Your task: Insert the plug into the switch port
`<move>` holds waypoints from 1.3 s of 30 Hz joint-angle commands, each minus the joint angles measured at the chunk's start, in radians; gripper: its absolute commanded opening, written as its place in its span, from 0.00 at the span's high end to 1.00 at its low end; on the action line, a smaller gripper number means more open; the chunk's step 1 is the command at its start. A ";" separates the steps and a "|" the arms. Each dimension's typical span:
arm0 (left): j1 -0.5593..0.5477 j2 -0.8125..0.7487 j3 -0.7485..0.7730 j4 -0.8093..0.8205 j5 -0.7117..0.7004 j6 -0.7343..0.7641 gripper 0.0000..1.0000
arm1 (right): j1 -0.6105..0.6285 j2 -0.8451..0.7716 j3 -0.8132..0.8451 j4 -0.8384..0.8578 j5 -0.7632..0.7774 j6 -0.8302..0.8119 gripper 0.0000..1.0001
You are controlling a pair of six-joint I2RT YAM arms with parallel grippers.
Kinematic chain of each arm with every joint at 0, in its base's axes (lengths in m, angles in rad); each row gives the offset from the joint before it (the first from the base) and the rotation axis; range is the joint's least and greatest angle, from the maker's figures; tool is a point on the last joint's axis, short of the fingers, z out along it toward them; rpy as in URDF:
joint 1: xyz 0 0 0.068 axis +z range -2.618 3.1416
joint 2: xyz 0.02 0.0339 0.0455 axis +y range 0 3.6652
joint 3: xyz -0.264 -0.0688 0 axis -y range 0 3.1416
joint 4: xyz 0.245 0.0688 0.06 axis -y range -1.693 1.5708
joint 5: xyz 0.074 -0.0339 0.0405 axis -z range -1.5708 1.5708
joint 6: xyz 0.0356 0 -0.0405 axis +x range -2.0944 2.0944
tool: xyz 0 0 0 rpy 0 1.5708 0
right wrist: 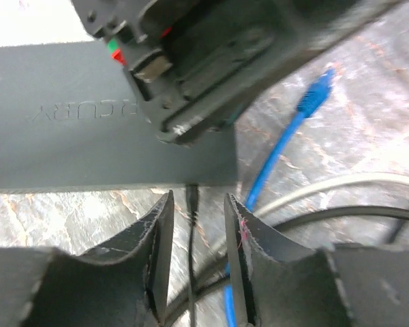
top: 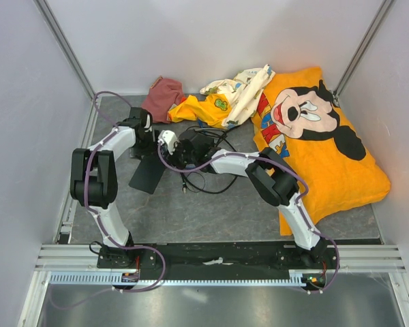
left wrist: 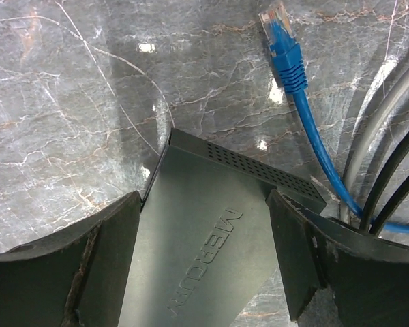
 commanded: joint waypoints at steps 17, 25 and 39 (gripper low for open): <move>0.074 -0.083 -0.102 0.048 0.152 -0.059 0.05 | -0.058 -0.047 -0.047 0.015 -0.199 -0.007 0.59; 0.094 -0.195 -0.165 0.060 0.074 -0.119 0.02 | -0.058 -0.153 -0.143 0.047 -0.158 0.058 0.47; 0.101 -0.174 -0.260 0.008 0.219 -0.193 0.01 | -0.058 -0.553 -0.508 0.098 0.009 0.193 0.08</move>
